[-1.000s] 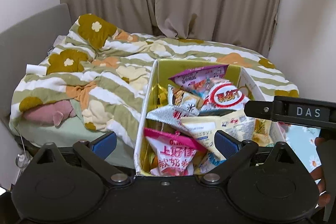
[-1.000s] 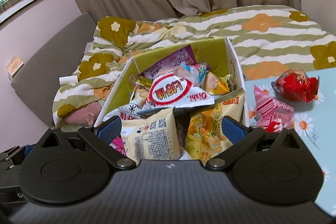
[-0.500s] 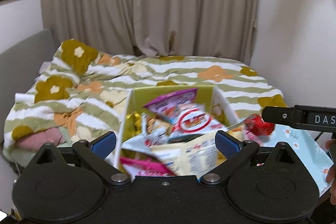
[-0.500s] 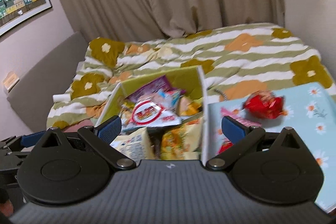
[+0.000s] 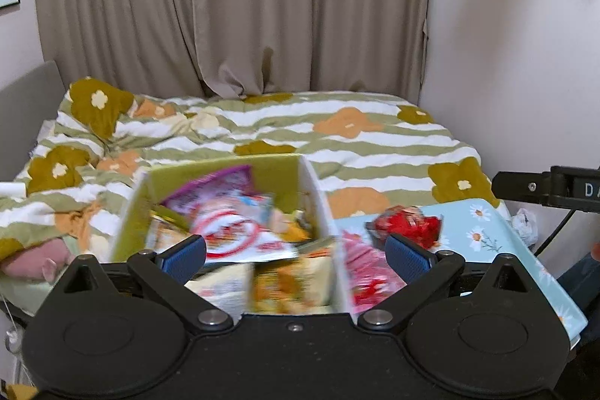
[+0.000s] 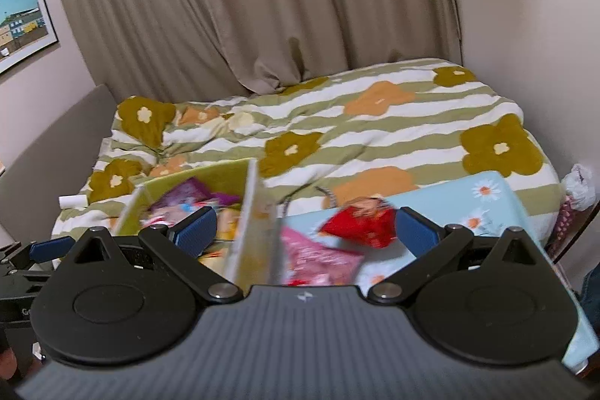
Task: Organize snacks
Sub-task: 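Move both tools back to the last bags on the tray, then grasp a pink marshmallow bag with the left tool while the right grasps a red cartoon bag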
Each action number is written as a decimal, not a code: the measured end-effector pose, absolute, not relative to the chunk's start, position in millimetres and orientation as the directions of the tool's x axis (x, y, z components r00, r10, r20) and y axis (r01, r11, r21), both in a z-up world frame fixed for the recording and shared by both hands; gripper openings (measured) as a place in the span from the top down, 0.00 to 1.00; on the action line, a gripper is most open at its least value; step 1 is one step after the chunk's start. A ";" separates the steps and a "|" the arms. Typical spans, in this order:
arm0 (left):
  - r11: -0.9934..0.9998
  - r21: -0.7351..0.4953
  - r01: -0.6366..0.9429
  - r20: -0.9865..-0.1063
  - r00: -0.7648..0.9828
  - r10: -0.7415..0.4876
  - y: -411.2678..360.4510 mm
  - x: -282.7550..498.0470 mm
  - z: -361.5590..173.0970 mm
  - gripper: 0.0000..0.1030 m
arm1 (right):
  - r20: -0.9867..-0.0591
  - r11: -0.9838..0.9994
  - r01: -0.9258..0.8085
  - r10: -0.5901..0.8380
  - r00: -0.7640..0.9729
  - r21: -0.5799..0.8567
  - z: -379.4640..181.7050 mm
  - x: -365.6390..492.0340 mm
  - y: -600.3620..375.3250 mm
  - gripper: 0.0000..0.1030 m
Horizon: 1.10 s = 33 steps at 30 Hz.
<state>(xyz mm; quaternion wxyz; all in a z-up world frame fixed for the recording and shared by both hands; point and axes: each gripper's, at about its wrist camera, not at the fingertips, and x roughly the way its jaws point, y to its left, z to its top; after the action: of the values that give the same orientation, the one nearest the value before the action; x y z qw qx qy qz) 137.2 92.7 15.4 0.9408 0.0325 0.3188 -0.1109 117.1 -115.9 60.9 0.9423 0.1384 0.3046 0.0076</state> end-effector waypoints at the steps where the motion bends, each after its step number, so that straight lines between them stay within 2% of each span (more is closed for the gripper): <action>1: 0.973 -0.011 0.229 -0.612 0.769 -0.187 84.2 138.3 13.0 0.00 | -0.578 0.961 0.068 0.103 0.809 0.267 58.7 121.8 -128.3 0.00; 9: 0.982 0.036 0.184 -0.661 0.741 -0.115 -0.6 157.1 -17.1 0.00 | -0.618 0.965 -0.004 0.171 0.768 0.263 36.8 168.3 -214.1 0.00; 14: 0.985 0.084 0.153 -0.686 0.726 -0.055 -34.6 172.5 -39.2 0.00 | -0.635 0.948 -0.171 0.309 0.708 0.270 20.8 211.2 -245.6 0.00; 25: 0.976 0.173 0.128 -0.774 0.631 0.055 -66.0 214.7 -104.9 0.00 | -0.723 0.854 -0.459 0.478 0.500 0.247 -41.2 300.7 -233.9 0.00; 30: 0.954 0.253 0.160 -0.784 0.612 0.105 -76.8 229.5 -130.1 0.01 | -0.769 0.801 -0.544 0.505 0.392 0.248 -74.6 321.3 -213.0 0.00; 33: 0.948 0.261 0.180 -0.802 0.588 0.109 -81.6 237.0 -144.2 0.03 | -0.787 0.775 -0.587 0.506 0.354 0.234 -89.7 328.8 -200.7 0.00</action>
<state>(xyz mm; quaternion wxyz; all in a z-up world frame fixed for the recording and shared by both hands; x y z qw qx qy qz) 237.0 -81.6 -144.2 0.8766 0.1592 0.4536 -0.0203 328.8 -200.7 -89.7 0.8216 -0.0439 0.4610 0.3325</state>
